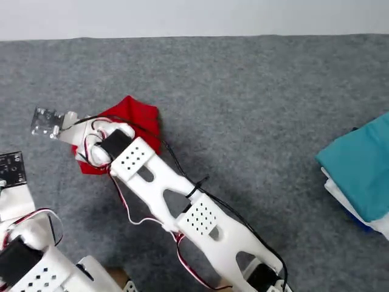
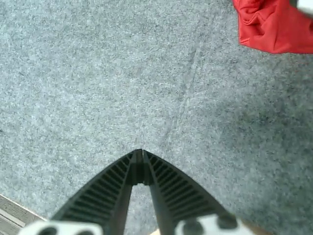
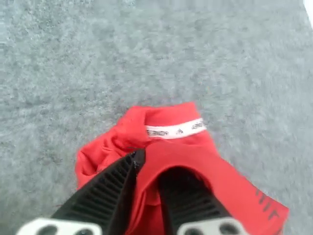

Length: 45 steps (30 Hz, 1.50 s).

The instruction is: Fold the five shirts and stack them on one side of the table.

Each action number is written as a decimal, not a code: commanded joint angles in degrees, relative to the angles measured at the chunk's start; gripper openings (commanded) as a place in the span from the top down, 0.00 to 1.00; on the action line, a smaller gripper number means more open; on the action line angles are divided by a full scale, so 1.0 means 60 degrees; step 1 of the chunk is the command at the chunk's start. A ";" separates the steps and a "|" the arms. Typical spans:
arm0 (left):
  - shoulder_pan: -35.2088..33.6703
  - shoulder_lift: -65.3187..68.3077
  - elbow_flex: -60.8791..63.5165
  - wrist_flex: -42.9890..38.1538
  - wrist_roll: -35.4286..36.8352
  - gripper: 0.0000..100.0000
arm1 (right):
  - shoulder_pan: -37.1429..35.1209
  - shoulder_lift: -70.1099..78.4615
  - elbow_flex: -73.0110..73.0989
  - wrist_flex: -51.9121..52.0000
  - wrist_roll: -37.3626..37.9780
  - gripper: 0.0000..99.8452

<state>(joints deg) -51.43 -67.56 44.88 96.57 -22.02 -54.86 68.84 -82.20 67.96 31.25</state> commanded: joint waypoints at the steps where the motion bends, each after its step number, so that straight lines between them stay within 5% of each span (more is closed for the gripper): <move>1: -0.0015 -0.0088 -0.0051 -0.0190 -0.0059 1.00 | -0.0212 -0.0066 -0.0190 -0.0256 0.0103 0.89; 5: -0.0015 -0.0088 -0.0051 -0.0190 -0.0059 1.00 | -0.0154 -0.0095 -0.0249 -0.0242 -0.0220 0.72; 8: -0.0015 -0.0088 -0.0051 -0.0190 -0.0059 1.00 | -0.0095 -0.0271 -0.0674 -0.0256 -0.0615 0.68; 22: -0.0015 -0.0088 -0.0022 -0.0220 -0.0059 1.00 | -0.0344 -0.1326 -0.2359 -0.0183 -0.0615 0.69; 29: -0.0015 -0.0117 0.0051 -0.0249 -0.0059 1.00 | 0.0462 -0.1751 -0.2344 -0.0095 -0.0249 0.83; 36: -0.0015 -0.0088 0.0081 -0.0249 -0.0059 1.00 | 0.2088 -0.1502 -0.2344 0.2205 -0.0645 0.88; 45: 0.0000 -0.0088 0.0110 -0.0293 -0.0044 1.00 | 0.2425 -0.0842 -0.1612 0.3993 -0.2022 0.89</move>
<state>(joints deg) -51.43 -67.65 45.76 96.04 -22.02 -41.23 63.56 -92.13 90.81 20.62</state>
